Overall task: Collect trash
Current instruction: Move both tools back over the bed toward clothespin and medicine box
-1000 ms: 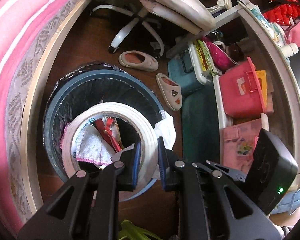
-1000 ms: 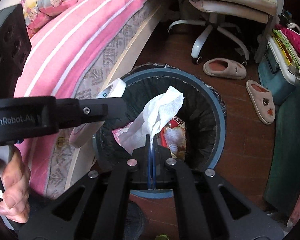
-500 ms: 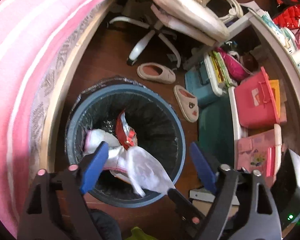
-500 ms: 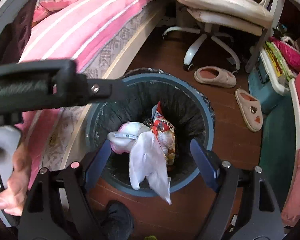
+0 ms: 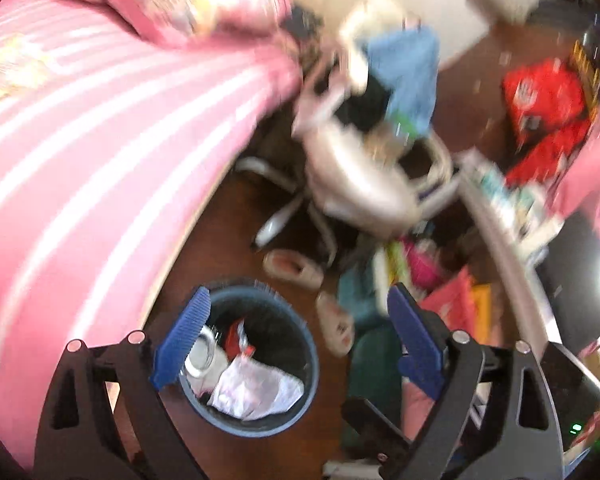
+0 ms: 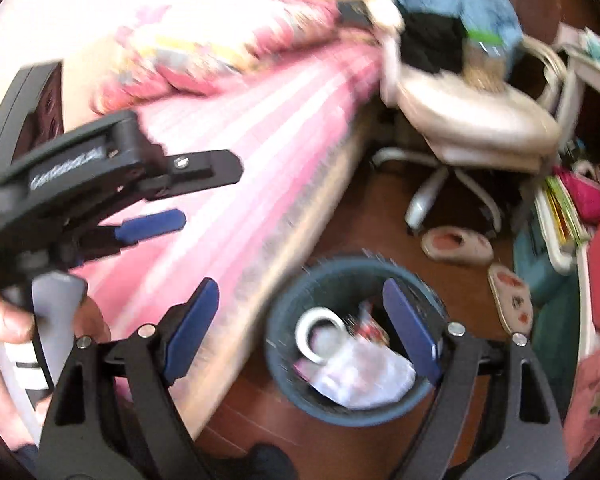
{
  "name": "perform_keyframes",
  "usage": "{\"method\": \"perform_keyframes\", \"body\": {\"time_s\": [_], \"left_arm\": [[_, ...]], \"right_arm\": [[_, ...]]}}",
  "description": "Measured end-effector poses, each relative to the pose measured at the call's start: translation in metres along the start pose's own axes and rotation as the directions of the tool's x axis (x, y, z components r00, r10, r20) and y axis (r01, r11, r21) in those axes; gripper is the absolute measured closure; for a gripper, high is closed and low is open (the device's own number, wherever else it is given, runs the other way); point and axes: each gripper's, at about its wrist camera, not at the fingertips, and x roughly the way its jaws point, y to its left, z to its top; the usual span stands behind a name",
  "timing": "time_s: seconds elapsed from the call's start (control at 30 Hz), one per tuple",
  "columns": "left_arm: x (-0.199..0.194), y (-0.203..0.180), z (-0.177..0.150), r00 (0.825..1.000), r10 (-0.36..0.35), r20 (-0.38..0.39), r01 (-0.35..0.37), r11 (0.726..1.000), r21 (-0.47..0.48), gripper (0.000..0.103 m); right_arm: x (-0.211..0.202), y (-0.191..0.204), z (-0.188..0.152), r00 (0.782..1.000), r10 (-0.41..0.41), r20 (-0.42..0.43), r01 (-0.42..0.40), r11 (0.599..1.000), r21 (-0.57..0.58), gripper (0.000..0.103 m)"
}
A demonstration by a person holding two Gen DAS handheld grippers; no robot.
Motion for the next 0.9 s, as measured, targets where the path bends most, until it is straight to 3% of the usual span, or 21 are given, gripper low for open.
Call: {"method": "perform_keyframes", "body": {"time_s": [0.17, 0.27, 0.4, 0.5, 0.63, 0.7, 0.9], "left_arm": [[-0.096, 0.032, 0.034, 0.983, 0.040, 0.180, -0.029, 0.998, -0.063, 0.015], [-0.149, 0.063, 0.049, 0.959, 0.122, 0.257, -0.097, 0.989, -0.108, 0.015], [-0.203, 0.120, 0.056, 0.919, 0.258, 0.297, -0.212, 0.961, -0.179, 0.015], [-0.229, 0.167, 0.056, 0.882, 0.368, 0.294, -0.310, 0.924, -0.223, 0.015], [-0.245, 0.229, 0.061, 0.852, 0.464, 0.241, -0.401, 0.876, -0.270, 0.015], [-0.247, 0.260, 0.065, 0.832, 0.512, 0.212, -0.450, 0.847, -0.283, 0.015], [-0.242, 0.330, 0.085, 0.802, 0.578, 0.149, -0.515, 0.797, -0.316, 0.016]], "right_arm": [[-0.018, 0.068, 0.040, 0.988, 0.128, 0.086, -0.121, 0.989, -0.081, 0.014], [-0.016, 0.111, 0.060, 0.970, 0.216, 0.114, -0.204, 0.973, -0.108, 0.012], [0.005, 0.177, 0.082, 0.937, 0.331, 0.114, -0.308, 0.933, -0.184, 0.009], [0.031, 0.223, 0.091, 0.912, 0.402, 0.081, -0.375, 0.897, -0.235, 0.009], [0.085, 0.283, 0.090, 0.882, 0.470, 0.005, -0.453, 0.852, -0.262, 0.009], [0.107, 0.300, 0.089, 0.877, 0.480, -0.014, -0.465, 0.843, -0.272, 0.009], [0.161, 0.354, 0.085, 0.867, 0.491, -0.078, -0.488, 0.808, -0.330, 0.009]]}}
